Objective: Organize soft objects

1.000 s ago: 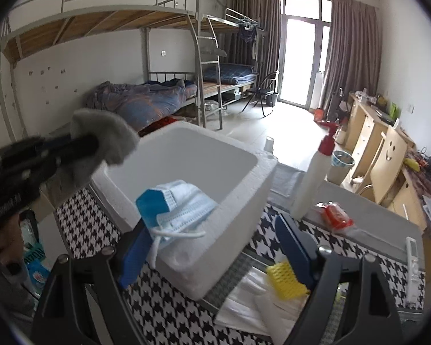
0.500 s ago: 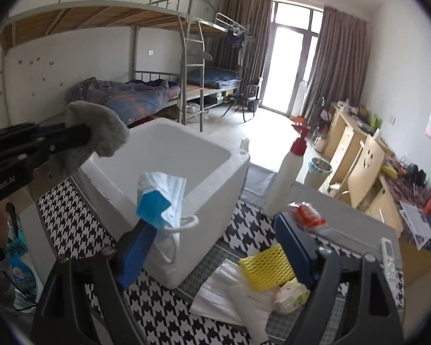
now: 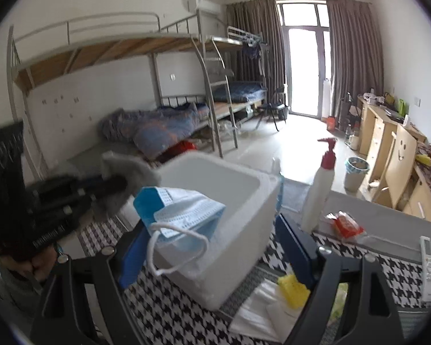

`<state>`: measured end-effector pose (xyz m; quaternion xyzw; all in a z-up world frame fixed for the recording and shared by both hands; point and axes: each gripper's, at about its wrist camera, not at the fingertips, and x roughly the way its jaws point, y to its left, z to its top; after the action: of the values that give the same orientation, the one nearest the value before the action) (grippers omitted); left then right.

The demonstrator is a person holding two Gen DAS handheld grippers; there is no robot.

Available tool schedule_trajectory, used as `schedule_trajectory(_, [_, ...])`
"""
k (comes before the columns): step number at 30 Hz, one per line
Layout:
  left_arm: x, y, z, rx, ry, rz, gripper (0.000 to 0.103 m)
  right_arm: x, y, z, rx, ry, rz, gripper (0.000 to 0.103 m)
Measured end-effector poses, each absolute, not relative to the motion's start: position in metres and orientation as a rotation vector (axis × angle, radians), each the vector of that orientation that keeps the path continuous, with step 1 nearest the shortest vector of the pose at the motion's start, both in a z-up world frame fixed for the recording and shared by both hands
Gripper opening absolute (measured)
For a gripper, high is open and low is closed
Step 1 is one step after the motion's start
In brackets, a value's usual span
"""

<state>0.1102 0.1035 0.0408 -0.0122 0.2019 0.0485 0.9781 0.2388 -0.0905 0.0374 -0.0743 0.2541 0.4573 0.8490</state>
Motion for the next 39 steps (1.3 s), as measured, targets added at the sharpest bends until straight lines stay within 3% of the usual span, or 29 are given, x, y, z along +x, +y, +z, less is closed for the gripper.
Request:
schedule_trajectory(34, [0.127,0.097,0.037,-0.01,0.416,0.009,0.013,0.266,-0.073,0.048,-0.116,0.532,0.946,0.09])
schedule_trajectory(38, [0.136,0.102,0.033,-0.015,0.443,0.009,0.024,0.266,-0.071,0.047,-0.122,0.534,0.943,0.09])
schedule_trajectory(39, [0.137,0.102,0.033,-0.013,0.447,0.006,0.038,0.266,-0.07,0.047,-0.124,0.534,0.943,0.09])
